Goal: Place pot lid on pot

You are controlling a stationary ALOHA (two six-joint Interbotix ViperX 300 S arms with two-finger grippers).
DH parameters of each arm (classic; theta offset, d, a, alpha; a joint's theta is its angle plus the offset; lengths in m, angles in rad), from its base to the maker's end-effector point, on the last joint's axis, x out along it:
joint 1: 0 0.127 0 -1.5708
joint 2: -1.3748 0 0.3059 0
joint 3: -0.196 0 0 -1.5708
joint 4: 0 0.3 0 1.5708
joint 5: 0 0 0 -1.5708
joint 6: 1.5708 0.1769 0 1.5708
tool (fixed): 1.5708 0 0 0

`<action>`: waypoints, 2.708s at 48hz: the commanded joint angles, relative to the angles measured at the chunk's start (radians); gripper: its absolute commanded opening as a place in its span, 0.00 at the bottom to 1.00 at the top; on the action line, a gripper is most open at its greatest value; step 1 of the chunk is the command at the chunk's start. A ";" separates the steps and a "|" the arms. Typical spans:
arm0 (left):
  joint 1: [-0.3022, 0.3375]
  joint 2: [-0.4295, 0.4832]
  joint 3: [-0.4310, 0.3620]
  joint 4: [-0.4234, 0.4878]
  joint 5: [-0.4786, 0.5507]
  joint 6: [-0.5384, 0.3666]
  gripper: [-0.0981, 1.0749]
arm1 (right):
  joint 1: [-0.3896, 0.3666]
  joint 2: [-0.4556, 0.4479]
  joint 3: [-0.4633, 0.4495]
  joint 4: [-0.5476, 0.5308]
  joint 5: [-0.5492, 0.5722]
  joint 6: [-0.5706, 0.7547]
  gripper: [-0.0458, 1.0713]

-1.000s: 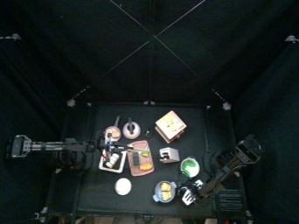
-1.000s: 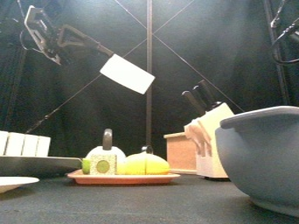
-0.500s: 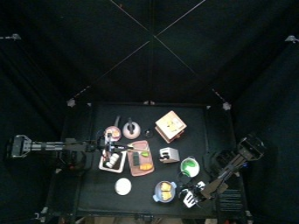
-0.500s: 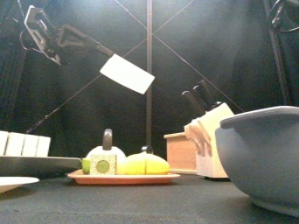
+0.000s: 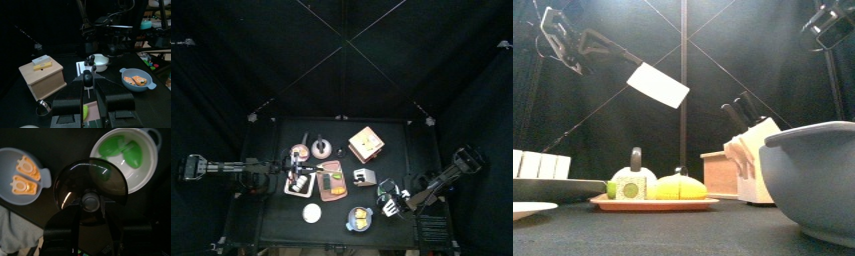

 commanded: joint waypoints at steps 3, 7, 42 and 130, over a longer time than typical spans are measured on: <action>0.003 -0.003 -0.008 -0.002 -0.011 0.000 0.49 | -0.055 -0.069 0.037 -0.011 -0.005 0.003 0.56; 0.005 -0.003 -0.008 -0.002 -0.011 0.000 0.49 | -0.080 -0.083 0.055 -0.020 -0.014 0.002 0.56; 0.005 -0.003 -0.008 -0.002 -0.011 0.000 0.49 | -0.120 -0.060 0.106 -0.020 -0.072 0.000 0.55; 0.005 -0.003 -0.008 -0.002 -0.006 0.000 0.49 | -0.135 -0.011 0.115 -0.023 -0.127 0.002 0.61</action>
